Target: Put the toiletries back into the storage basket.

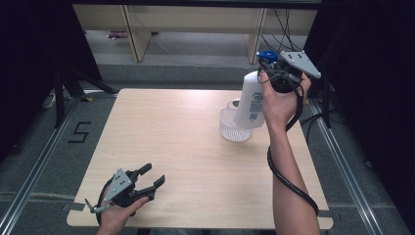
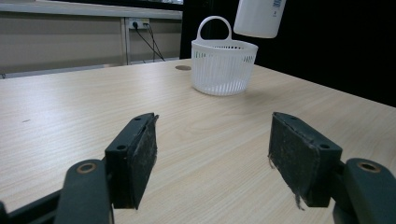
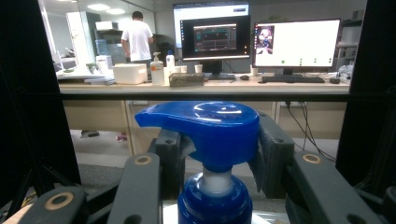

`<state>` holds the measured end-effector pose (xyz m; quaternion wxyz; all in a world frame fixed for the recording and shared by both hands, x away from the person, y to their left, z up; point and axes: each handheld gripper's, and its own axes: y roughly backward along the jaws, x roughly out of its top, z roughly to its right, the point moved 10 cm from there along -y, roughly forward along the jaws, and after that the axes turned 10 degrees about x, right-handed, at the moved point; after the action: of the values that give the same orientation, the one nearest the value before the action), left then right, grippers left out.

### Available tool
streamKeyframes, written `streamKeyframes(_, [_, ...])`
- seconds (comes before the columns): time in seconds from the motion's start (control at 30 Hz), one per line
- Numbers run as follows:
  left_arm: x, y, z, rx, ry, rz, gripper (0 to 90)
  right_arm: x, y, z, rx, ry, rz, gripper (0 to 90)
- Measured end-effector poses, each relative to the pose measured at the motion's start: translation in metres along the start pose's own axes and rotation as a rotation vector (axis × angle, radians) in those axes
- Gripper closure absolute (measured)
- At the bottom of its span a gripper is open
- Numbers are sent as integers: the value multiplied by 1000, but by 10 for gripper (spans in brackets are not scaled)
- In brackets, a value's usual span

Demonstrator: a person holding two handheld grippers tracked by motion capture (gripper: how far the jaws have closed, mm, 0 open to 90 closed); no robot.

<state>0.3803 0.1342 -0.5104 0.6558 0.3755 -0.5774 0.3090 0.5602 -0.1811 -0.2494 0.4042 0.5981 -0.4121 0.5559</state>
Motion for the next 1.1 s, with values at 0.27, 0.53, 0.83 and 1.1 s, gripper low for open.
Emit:
streamKeyframes(0.27, [0,-1,1,-11,13,13,317,0,-11,-1,3,7,-5,605])
streamKeyframes(0.53, [0,-1,0,-12,17,15,317,-4,-22,-4,5,-4,-15,605])
streamKeyframes(0.83, [-2,0,-2,3,2,-4,317,-11,-31,-5,14,7,-35,604])
streamKeyframes(1.1, [-2,0,-2,2,6,0,317,-16,-38,-4,8,4,-47,604])
